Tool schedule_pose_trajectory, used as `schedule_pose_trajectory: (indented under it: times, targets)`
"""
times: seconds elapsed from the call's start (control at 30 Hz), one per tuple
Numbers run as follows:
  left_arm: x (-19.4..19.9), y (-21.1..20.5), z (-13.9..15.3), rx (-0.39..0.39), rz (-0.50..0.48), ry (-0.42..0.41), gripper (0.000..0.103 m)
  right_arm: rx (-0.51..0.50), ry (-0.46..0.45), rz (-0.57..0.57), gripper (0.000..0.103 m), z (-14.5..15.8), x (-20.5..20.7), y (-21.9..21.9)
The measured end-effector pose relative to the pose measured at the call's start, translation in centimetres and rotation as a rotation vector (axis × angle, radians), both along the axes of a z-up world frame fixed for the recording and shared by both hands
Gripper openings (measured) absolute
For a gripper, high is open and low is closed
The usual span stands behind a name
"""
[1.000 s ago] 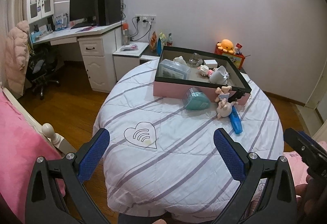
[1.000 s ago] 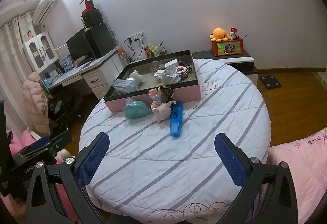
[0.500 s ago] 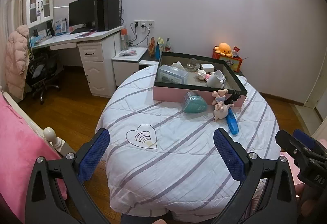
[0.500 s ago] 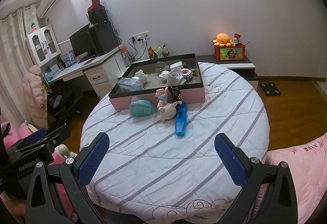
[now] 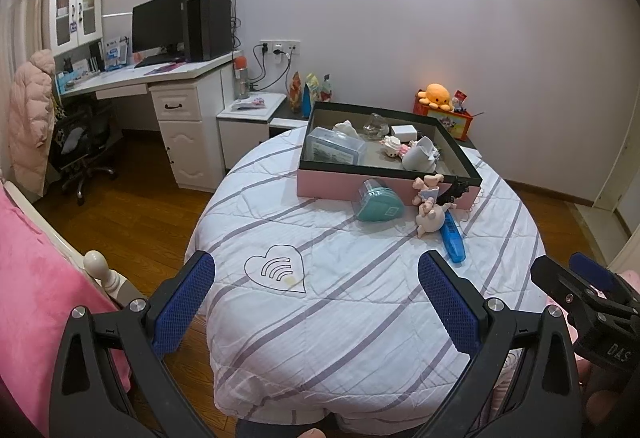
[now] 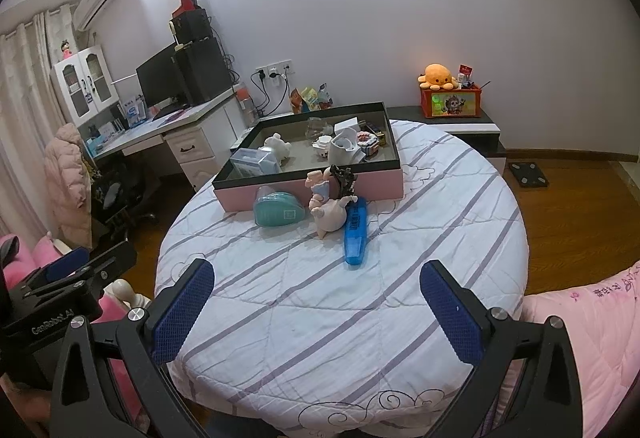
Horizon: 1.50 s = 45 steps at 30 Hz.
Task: Organize rigid objects
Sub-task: 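Grasp the clear teal pad case with left tool while right tool grasps the blue plastic case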
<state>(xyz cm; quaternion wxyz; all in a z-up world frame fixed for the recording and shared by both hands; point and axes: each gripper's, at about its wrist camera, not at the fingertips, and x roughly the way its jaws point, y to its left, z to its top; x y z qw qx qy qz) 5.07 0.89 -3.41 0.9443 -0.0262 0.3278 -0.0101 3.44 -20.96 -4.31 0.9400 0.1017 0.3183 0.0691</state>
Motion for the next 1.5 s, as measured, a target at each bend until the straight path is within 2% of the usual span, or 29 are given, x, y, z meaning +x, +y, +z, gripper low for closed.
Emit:
schedule_pose_trajectory:
  times: [0.4,0.7,1.07,1.37,1.5]
  targets:
    - [0.9,0.0,-0.5,0.004,-0.004,0.013,0.103,-0.003,0.027,-0.003,0.103,-0.9,1.1,-0.2]
    - [2.8,0.1,-2.3,0.007,0.0,0.053,0.103,-0.029,0.084,-0.006,0.103,-2.5,3.3,-0.3]
    - [7.3,-1.5,-5.1,0.009,-0.023,0.108,0.103,-0.079,0.17,-0.006,0.103,-5.5,7.7,-0.4]
    - [12.4,-3.9,-7.6,0.006,-0.045,0.152,0.103,-0.128,0.238,-0.016,0.103,-8.2,11.8,-1.0]
    - [14.4,-4.9,-8.7,0.013,-0.059,0.169,0.103,-0.162,0.261,-0.014,0.097,-9.3,13.4,-1.1]
